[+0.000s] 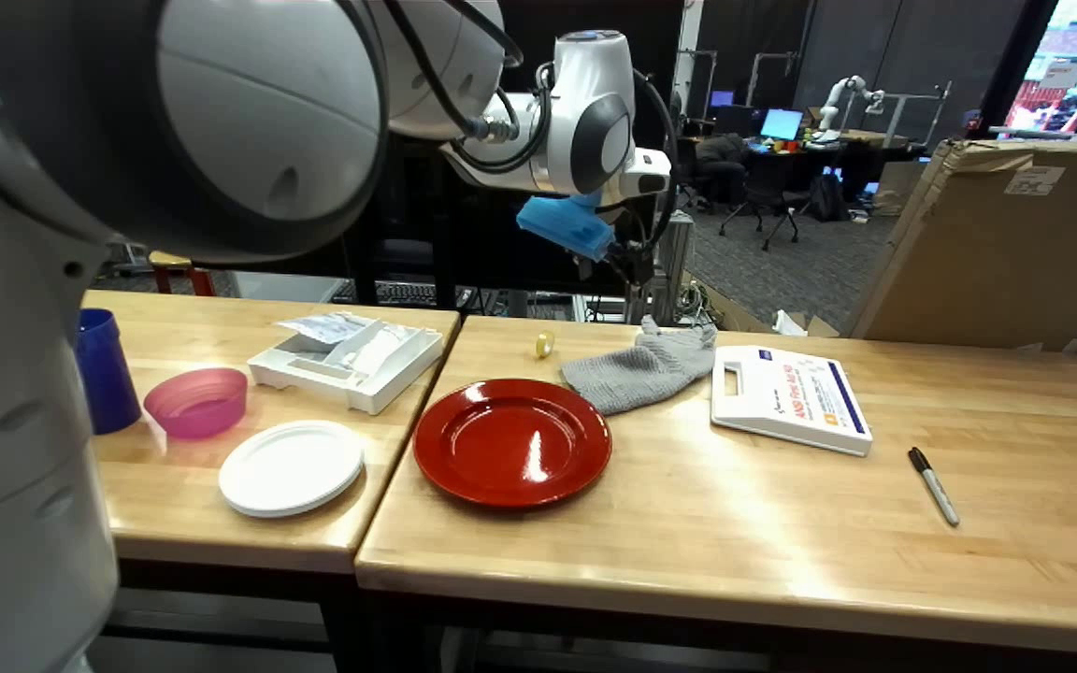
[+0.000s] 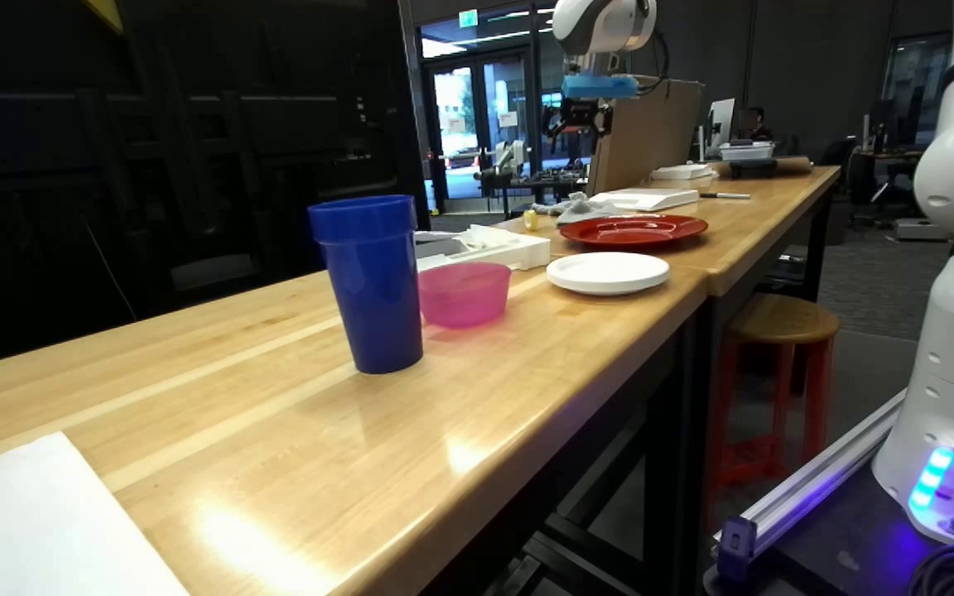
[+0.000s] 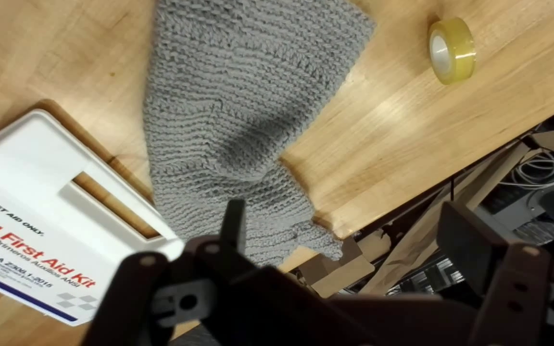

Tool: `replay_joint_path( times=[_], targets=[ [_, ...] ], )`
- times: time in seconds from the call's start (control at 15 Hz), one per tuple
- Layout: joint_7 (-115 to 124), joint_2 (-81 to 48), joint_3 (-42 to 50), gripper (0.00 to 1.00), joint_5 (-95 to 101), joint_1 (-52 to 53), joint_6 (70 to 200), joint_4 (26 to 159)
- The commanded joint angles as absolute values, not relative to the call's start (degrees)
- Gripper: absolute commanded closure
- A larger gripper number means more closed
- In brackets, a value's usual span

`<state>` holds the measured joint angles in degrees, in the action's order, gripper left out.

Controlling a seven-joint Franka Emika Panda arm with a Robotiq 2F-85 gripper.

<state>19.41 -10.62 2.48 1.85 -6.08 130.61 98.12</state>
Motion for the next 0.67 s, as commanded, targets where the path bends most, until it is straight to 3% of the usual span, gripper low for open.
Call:
replay_joint_path(
  times=[0.0,0.6],
  targets=[
    [18.58,-12.57,4.01,0.0,1.79,-5.15,133.56,97.11],
    [16.83,-15.72,5.08,0.0,0.39,-5.65,137.05,96.99]
  ],
)
